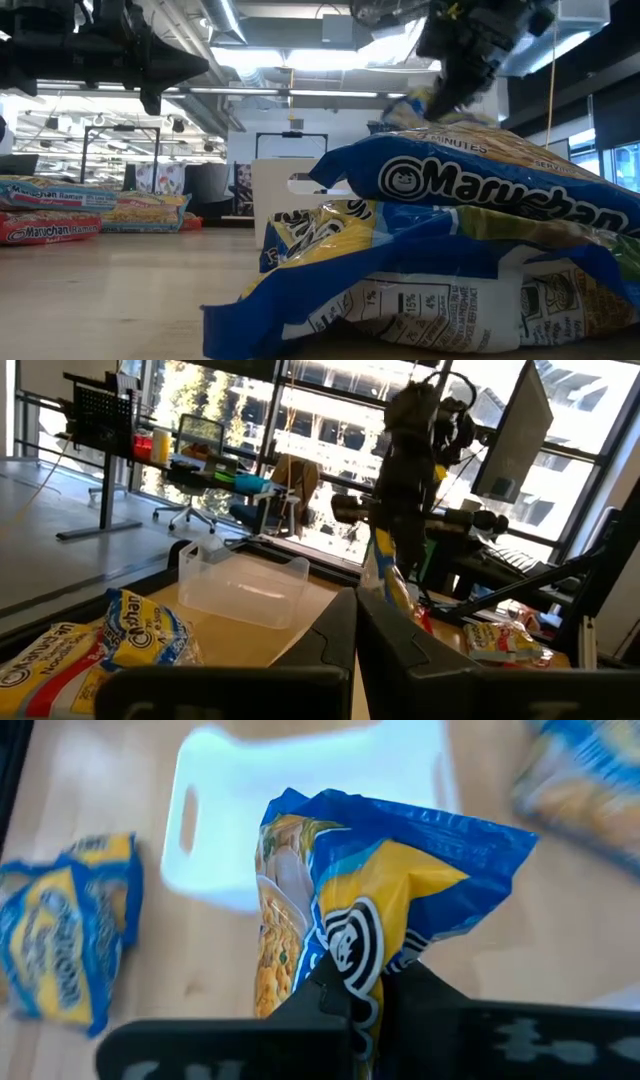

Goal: Sort Maruchan noodles
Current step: Put the blue noodle pack in the white bin

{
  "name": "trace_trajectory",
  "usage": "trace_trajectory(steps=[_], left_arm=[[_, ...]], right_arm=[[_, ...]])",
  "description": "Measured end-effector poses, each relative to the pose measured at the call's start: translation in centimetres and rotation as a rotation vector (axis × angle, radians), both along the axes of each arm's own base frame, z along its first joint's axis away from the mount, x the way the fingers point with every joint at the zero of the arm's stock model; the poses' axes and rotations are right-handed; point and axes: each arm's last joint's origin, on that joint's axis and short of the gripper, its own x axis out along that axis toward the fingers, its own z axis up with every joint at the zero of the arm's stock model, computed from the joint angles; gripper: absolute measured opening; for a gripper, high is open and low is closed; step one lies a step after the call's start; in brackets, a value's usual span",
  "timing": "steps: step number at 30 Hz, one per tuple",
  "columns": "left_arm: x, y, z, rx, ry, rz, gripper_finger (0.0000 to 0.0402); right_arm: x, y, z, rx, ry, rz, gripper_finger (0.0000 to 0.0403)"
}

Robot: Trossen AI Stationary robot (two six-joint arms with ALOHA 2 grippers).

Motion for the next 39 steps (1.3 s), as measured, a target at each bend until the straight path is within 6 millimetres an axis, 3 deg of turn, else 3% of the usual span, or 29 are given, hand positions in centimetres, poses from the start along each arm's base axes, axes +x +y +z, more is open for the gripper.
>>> trace_trajectory(steps=[10,20,29,39], left_arm=[[0.0,0.0,-0.4,-0.026,0.037,-0.004,0.0004],[0.1,0.0,-1.1,-0.033,0.104,-0.009,0.0004],[0.1,0.0,-1.2,-0.032,0.118,-0.007,0.0004],[0.1,0.0,-1.3,-0.028,0.126,-0.007,0.0004]], right_arm=[[2.5,-0.9,3.7,-0.123,-0.128,-0.092,0.0000],[9.8,0.0,5.0,-0.269,-0.036,-0.009,0.0000],[15.2,1.0,2.3,-0.369,0.208,0.062,0.0000],[16.6,1.0,-0.6,-0.410,0.345,0.065,0.0000]])
